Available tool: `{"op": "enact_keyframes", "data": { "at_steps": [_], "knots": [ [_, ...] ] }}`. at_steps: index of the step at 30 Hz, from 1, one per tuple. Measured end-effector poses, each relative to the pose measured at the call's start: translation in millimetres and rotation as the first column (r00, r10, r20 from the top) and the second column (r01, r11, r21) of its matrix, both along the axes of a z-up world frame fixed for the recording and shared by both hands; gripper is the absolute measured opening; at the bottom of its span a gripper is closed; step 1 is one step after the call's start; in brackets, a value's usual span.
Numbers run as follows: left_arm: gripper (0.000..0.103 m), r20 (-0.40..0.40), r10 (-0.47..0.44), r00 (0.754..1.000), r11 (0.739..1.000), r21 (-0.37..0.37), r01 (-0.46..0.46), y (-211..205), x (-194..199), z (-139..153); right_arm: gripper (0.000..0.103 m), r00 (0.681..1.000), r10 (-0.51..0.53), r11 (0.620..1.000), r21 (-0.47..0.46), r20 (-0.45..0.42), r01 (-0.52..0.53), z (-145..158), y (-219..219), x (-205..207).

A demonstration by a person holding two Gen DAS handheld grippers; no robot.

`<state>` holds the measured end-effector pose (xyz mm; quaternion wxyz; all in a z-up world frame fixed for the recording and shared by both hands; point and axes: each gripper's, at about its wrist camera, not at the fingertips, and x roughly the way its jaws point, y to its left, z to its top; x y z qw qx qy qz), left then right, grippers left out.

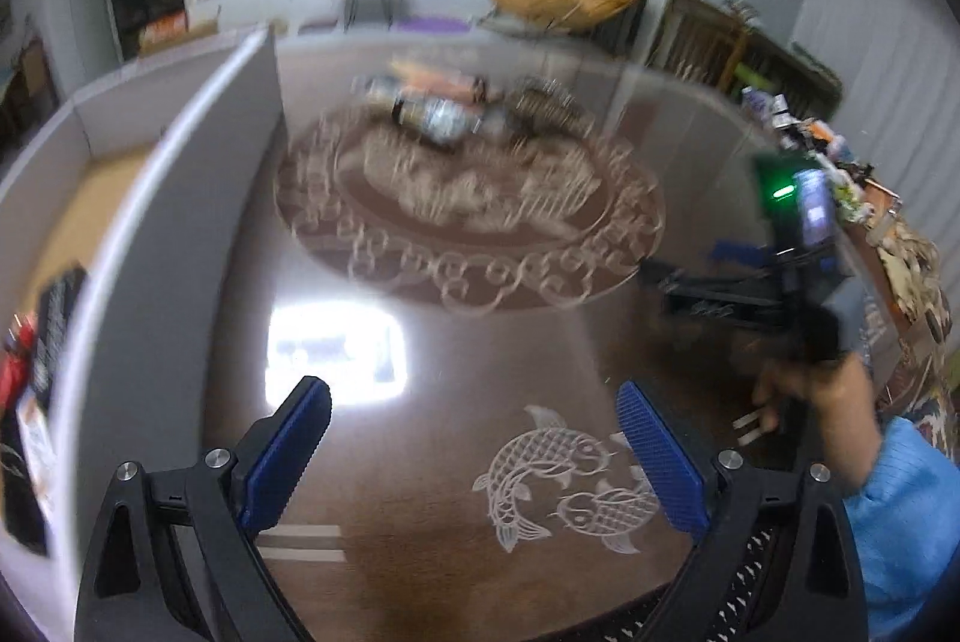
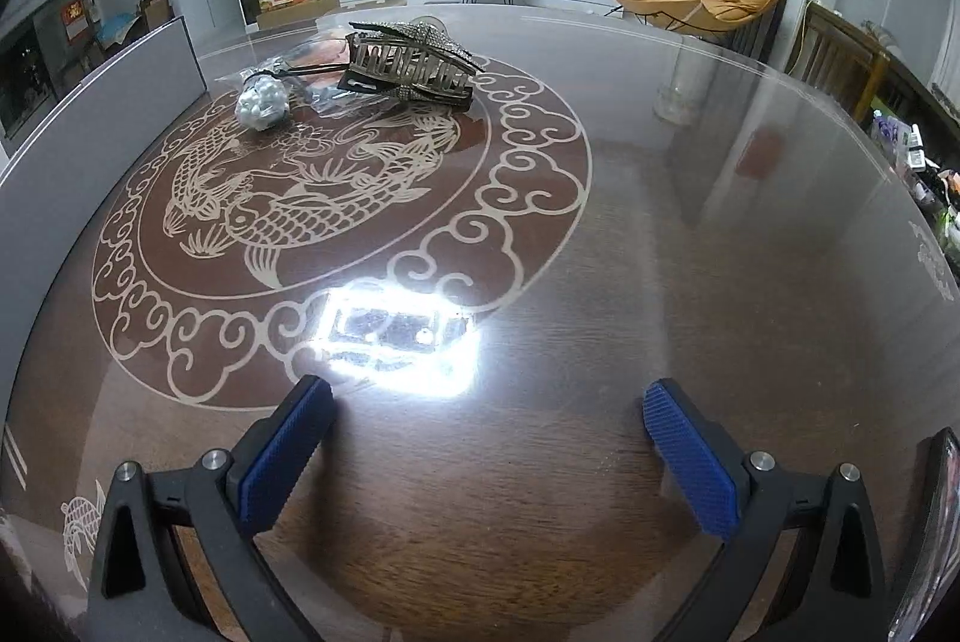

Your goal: Organize objects

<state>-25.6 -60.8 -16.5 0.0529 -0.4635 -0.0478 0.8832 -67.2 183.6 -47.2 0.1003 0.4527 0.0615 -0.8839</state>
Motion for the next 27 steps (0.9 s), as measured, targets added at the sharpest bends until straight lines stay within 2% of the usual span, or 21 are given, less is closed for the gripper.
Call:
{"op": "enact_keyframes", "data": {
  "at_steps": [4, 8, 11, 15, 20, 24, 25, 26, 27],
  "knots": [
    [0.097, 0.067, 0.045, 0.997, 0.999, 0.021, -0.046, -7, -22, -27, 0.103, 1.0, 0.0, 1.0, 0.0, 0.0, 0.0, 0, 0, 0],
    [0.097, 0.038, 0.089, 0.995, 0.996, -0.002, -0.089, -7, -58, -29, 0.103, 1.0, 0.0, 1.0, 0.0, 0.0, 0.0, 0, 0, 0],
    [0.097, 0.007, 0.123, 0.992, 0.992, 0.007, -0.123, -12, -99, -26, 0.103, 1.0, 0.0, 1.0, 0.0, 0.0, 0.0, 0, 0, 0],
    [0.097, 0.0, 0.119, 0.993, 0.992, 0.05, -0.119, -16, -171, -23, 0.103, 1.0, 0.0, 1.0, 0.0, 0.0, 0.0, 0, 0, 0],
    [0.097, -0.02, 0.165, 0.986, 0.986, 0.013, -0.165, -23, -248, -22, 0.103, 1.0, -0.001, 1.0, 0.0, 0.0, 0.001, 0, 0, 0],
    [0.097, 0.016, 0.179, 0.984, 0.984, -0.022, -0.179, -27, -285, -43, 0.103, 1.0, -0.001, 1.0, -0.001, 0.0, 0.001, 0, 0, 0],
    [0.086, 0.008, 0.167, 0.986, 0.986, -0.012, -0.167, -29, -286, -46, 0.103, 1.0, -0.001, 1.0, 0.0, 0.0, 0.001, 0, 0, 0],
    [0.06, -0.01, 0.152, 0.988, 0.988, -0.004, -0.152, -30, -285, -48, 0.103, 1.0, -0.001, 1.0, 0.0, 0.0, 0.001, 0, 0, 0],
    [0.038, -0.022, 0.137, 0.99, 0.991, -0.008, -0.137, -30, -282, -50, 0.103, 1.0, -0.001, 1.0, 0.0, 0.0, 0.001, 0, 0, 0]
  ]
}}
